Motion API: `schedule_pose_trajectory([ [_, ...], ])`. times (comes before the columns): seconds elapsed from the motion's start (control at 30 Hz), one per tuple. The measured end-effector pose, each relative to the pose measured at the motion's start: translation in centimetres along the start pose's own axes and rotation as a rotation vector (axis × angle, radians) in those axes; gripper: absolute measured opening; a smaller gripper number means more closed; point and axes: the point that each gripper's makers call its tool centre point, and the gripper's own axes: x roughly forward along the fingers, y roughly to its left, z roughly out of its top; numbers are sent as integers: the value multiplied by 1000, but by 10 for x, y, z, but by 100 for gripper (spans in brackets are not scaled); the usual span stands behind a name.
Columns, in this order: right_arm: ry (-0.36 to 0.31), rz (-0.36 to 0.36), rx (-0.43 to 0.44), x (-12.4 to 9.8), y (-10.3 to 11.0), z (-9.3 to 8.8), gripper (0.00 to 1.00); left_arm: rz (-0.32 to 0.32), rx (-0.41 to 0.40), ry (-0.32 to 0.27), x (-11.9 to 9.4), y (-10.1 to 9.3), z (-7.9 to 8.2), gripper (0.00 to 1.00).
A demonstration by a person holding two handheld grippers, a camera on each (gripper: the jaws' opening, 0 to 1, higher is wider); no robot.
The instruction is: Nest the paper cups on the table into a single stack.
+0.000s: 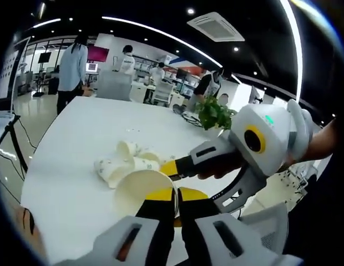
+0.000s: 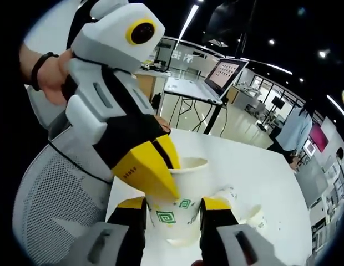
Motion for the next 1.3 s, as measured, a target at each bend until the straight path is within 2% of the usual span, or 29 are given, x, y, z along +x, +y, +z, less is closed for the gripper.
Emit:
schedule_pose_trajectory([
  [0.17, 4, -9, -10, 1, -2, 2, 37, 10, 19, -6, 0, 2, 2, 0],
  [0.37, -4, -23, 19, -1, -5, 0, 36, 29, 58, 10, 0, 8, 1, 0],
  [0.6, 3, -73, 61, -11, -19, -12, 31, 58, 90, 17, 0, 21, 9, 0],
  [0.8, 19, -102, 109, -17, -23, -25, 28, 41, 191, 87, 14, 16, 2, 0],
  [1.07, 56, -137, 167, -23, -20, -47, 35, 4, 249, 137, 34, 6, -8, 0],
  [1.17, 91, -171, 190, -25, -23, -59, 43, -12, 279, 160, 40, 3, -12, 0],
  [1.3, 87, -191, 252, -31, -23, -68, 50, -19, 297, 185, 48, 7, -19, 0],
])
